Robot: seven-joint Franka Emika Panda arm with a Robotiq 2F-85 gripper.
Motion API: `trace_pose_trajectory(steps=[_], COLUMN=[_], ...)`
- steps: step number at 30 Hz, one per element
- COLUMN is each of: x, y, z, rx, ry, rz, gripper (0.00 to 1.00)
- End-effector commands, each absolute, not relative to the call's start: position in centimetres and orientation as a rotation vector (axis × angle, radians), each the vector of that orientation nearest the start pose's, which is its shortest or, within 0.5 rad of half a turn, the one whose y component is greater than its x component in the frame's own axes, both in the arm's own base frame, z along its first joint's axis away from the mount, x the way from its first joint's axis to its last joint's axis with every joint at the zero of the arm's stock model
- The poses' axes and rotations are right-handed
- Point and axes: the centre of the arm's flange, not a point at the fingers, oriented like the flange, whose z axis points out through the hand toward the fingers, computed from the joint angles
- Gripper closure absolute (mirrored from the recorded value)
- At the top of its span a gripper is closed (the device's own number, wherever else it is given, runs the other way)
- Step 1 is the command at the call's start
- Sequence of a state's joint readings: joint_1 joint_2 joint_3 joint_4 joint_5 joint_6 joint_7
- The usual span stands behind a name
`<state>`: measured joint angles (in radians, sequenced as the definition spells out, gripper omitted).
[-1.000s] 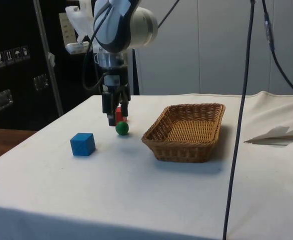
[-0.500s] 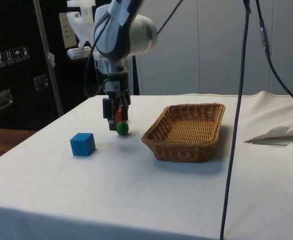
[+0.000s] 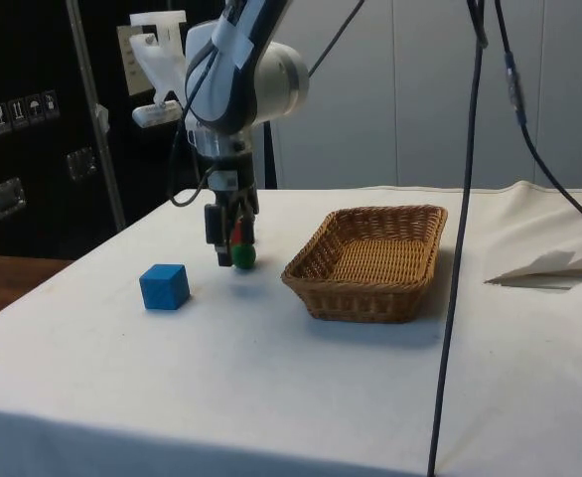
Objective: Place all non-red objects into the basket.
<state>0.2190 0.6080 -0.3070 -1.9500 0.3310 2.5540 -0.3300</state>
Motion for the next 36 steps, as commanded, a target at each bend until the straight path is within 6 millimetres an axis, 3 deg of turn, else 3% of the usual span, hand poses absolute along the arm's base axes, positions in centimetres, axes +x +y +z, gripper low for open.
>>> trace_pose_trajectory(steps=[1,18,26,27,28,36], x=[61.86,61.81,61.73,61.78,61.76,61.76], y=[-5.41,-6.07,-6.24,-6.31,-6.31,-6.31], z=[17.79,17.93,17.92,17.90,17.84,17.84], rx=[-3.144,-3.139,-3.144,-3.141,-3.141,-3.141], ry=[-0.038,-0.033,-0.026,-0.030,-0.030,-0.030], rz=[-0.070,-0.069,-0.066,-0.068,-0.066,-0.066], gripper=[0.00,0.00,0.88,0.88,1.00,1.00])
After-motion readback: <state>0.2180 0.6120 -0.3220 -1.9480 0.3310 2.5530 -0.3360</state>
